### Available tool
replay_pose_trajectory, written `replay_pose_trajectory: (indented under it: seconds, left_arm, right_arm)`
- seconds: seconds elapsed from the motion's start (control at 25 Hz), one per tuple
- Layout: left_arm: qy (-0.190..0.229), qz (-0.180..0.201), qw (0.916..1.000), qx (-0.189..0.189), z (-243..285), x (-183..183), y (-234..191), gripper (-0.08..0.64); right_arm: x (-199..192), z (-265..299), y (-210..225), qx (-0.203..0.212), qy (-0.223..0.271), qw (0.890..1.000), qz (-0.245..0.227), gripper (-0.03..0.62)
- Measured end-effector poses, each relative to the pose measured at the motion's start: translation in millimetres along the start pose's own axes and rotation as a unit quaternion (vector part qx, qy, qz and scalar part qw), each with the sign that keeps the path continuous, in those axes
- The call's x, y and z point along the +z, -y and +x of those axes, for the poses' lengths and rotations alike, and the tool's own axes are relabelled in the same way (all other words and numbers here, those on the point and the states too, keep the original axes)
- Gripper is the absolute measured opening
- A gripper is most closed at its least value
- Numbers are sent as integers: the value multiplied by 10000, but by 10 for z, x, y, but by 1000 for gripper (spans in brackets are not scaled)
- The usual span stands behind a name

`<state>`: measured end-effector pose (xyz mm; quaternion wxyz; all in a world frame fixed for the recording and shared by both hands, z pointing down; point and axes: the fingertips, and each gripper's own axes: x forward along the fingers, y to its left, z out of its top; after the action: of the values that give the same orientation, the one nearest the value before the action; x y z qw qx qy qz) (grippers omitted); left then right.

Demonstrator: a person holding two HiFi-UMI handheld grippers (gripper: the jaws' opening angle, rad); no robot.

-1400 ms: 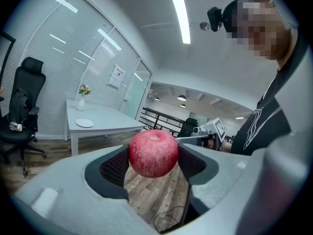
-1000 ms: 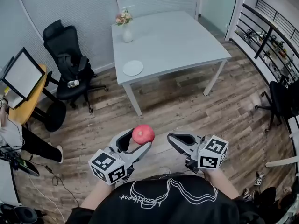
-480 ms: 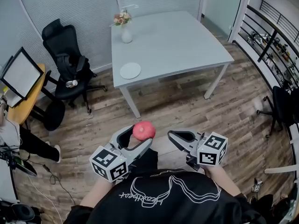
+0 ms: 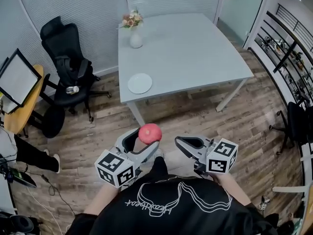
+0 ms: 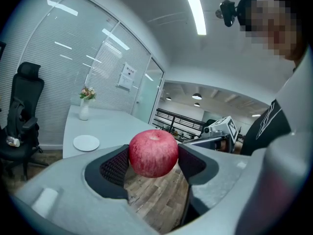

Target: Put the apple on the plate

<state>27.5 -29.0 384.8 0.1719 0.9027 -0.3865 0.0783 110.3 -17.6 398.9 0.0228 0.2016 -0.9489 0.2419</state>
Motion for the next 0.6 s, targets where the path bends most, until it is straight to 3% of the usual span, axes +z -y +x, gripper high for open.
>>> replay_pose_trajectory:
  seconds: [0.36, 0.6]
  left_arm:
    - [-55, -254, 9996, 137, 587, 319, -1119, 322]
    - [-137, 299, 9979, 566, 872, 550, -1878, 322]
  right_arm:
    - [557, 715, 835, -51, -167, 9998, 94, 9]
    - [811, 1128, 1316, -67, -143, 9996, 248, 9]
